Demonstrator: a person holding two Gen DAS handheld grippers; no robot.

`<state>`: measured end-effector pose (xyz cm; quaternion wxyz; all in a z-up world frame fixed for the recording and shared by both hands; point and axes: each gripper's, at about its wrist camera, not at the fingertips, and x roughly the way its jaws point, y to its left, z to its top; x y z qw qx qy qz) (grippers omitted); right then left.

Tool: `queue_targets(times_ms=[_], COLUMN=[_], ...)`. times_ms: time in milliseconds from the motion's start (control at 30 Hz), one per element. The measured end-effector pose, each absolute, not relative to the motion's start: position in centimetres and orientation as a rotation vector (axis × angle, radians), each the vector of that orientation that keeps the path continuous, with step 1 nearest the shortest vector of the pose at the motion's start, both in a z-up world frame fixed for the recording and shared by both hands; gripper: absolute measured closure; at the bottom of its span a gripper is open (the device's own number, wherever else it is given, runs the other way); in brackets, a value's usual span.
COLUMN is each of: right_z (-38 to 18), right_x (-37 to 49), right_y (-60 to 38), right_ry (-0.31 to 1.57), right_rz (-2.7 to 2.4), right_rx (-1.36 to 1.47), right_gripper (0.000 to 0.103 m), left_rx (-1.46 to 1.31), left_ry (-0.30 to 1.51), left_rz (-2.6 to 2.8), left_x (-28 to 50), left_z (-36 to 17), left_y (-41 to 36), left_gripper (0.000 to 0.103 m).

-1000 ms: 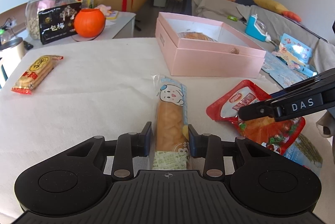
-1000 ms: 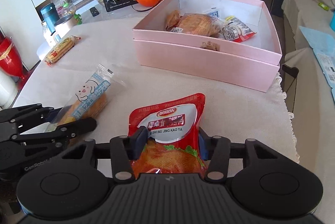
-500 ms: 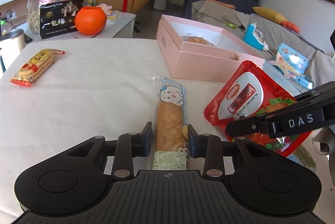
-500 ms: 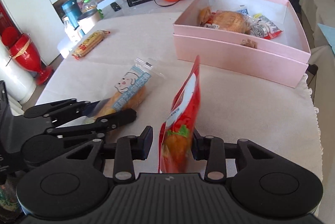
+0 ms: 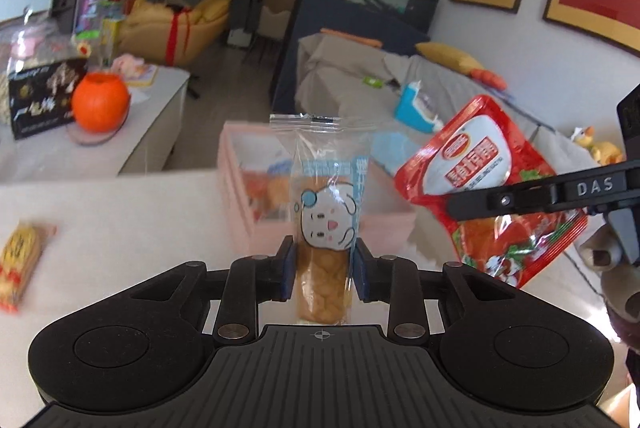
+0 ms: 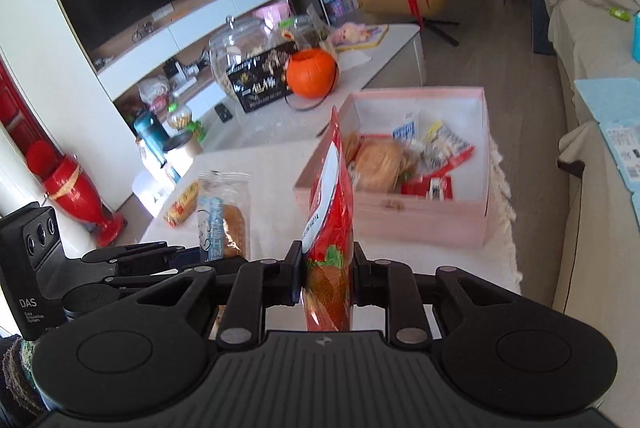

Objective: Organize snacks
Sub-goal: 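Carry both packets over the pink box and open both grippers, then grasp the yellow biscuit packet with the left gripper while the right grasps the blue seaweed packet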

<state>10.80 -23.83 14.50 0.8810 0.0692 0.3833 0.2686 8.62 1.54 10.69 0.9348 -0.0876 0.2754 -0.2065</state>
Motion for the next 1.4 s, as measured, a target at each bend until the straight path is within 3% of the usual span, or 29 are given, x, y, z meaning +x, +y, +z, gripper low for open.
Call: queue_targets(times_ms=[200, 267, 300, 333, 533, 767, 1067, 1400], right_z=[17.7, 17.0, 16.3, 15.4, 10.9, 8.5, 7.0, 7.8], right_x=[18.9, 22.2, 23.5, 24.5, 24.1, 21.2, 14.9, 7.5], right_y=[-23.5, -23.0, -23.1, -23.3, -24.9, -25.0, -22.5, -21.6], right_ry=[0.704, 0.718, 0.743, 0.759, 0.798, 0.825, 0.953, 1.069], right_rz=[0.496, 0.446, 0.417, 0.376, 0.303, 0.328, 0.411, 0.505], right_rx=[0.221, 0.201, 0.201, 0.208, 0.123, 0.04, -0.131, -0.236], right_gripper=[0.08, 0.06, 0.034, 0.03, 0.03, 0.03, 0.027, 0.027], left_rx=[-0.282, -0.32, -0.33, -0.329, -0.345, -0.152, -0.099, -0.154], left_ry=[0.486, 0.613, 0.687, 0.722, 0.743, 0.619, 0.73, 0.696], left_rz=[-0.509, -0.519, -0.511, -0.501, -0.492, -0.291, 0.088, 0.005], left_x=[18.1, 22.3, 24.1, 25.1, 25.4, 20.4, 16.2, 11.4], left_z=[15.1, 13.5, 12.1, 10.9, 6.5, 8.3, 3.3, 3.5], left_y=[0.9, 0.5, 0.5, 0.4, 2.1, 7.1, 17.2, 15.2], left_gripper=[0.068, 0.064, 0.063, 0.064, 0.064, 0.064, 0.064, 0.064])
